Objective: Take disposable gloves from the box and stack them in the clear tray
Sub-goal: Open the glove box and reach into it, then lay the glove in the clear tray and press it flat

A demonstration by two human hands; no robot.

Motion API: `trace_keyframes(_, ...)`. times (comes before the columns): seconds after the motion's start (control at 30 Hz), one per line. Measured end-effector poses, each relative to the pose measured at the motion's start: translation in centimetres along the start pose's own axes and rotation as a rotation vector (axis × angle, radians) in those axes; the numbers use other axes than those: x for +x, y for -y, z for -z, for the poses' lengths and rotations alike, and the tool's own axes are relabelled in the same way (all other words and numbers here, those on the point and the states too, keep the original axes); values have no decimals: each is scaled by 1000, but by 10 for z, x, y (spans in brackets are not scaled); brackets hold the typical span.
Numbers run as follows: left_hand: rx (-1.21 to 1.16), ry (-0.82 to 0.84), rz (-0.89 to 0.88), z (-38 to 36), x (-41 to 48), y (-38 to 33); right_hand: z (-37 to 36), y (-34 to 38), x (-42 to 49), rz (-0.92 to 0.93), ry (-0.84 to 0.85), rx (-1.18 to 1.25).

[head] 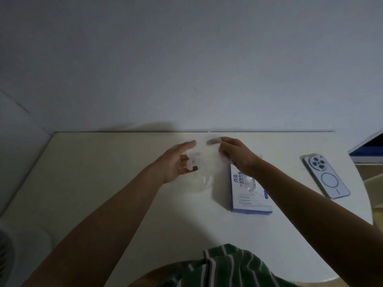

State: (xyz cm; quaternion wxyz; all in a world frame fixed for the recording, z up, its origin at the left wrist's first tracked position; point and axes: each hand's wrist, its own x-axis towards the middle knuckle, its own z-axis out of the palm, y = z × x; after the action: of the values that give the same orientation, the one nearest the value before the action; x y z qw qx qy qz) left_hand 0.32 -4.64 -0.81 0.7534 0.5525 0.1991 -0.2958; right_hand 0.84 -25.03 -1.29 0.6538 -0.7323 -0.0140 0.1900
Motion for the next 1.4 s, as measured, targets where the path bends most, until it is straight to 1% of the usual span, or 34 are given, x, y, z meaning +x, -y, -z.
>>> trace_keyframes(0.03,80,-20,51,9,-1,0,-9,2,5,8,-28,-14)
trace_keyframes(0.1,179,-117,71,23,-2,1,-22,4,15,16,-100,-23)
trace_keyframes(0.13,160,-190,35,30,-2,-1,-28,4,19,16,-136,-20)
trace_keyframes(0.2,-46,-314,-9,46,2,-5,-37,4,25,20,-208,-5)
trace_keyframes(0.23,-149,-325,15,53,3,-7,-42,3,27,27,-233,6)
trace_keyframes(0.27,-200,-294,78,56,2,-10,-47,3,28,38,-249,14)
trace_keyframes(0.33,-152,-175,222,58,-2,-10,-60,3,30,66,-243,24)
trace_keyframes(0.37,-123,-125,247,56,-2,-8,-67,3,29,72,-225,23)
trace_keyframes(0.4,-120,-101,232,55,-1,-5,-73,3,29,67,-201,8)
trace_keyframes(0.43,-139,-119,183,53,0,-3,-78,2,28,49,-169,-14)
trace_keyframes(0.5,-182,-255,28,52,5,1,-86,-2,28,-31,-101,-39)
trace_keyframes(0.53,-162,-333,-50,55,8,2,-88,-3,29,-83,-74,-22)
trace_keyframes(0.6,-35,-406,-144,65,10,6,-89,-3,32,-154,-33,110)
trace_keyframes(0.67,137,-374,-189,75,8,11,-89,1,40,-202,-19,271)
trace_keyframes(0.73,303,-348,-215,83,7,16,-94,3,48,-279,-69,358)
trace_keyframes(0.77,348,-358,-219,85,8,17,-98,2,51,-305,-108,341)
trace_keyframes(0.83,319,-404,-199,87,10,18,-106,-5,53,-307,-204,197)
trace_keyframes(0.9,245,-456,-200,89,14,19,-110,-11,50,-267,-284,77)
trace_keyframes(0.93,244,-488,-229,89,17,20,-111,-14,47,-243,-315,41)
trace_keyframes(1.0,322,-558,-311,88,21,23,-110,-15,41,-176,-382,-7)
trace_keyframes(1.07,449,-599,-374,86,24,24,-107,-11,36,-92,-414,-42)
trace_keyframes(1.1,522,-591,-407,87,25,25,-103,-8,34,-53,-406,-37)
trace_keyframes(1.17,637,-520,-479,91,26,24,-94,1,32,-18,-358,31)
trace_keyframes(1.27,698,-334,-522,98,23,17,-77,15,36,-78,-298,138)
trace_keyframes(1.3,712,-264,-520,101,21,13,-73,18,39,-105,-271,107)
trace_keyframes(1.33,727,-191,-511,102,19,9,-71,20,42,-112,-224,27)
trace_keyframes(1.4,758,-43,-479,105,15,2,-73,23,47,-80,-71,-202)
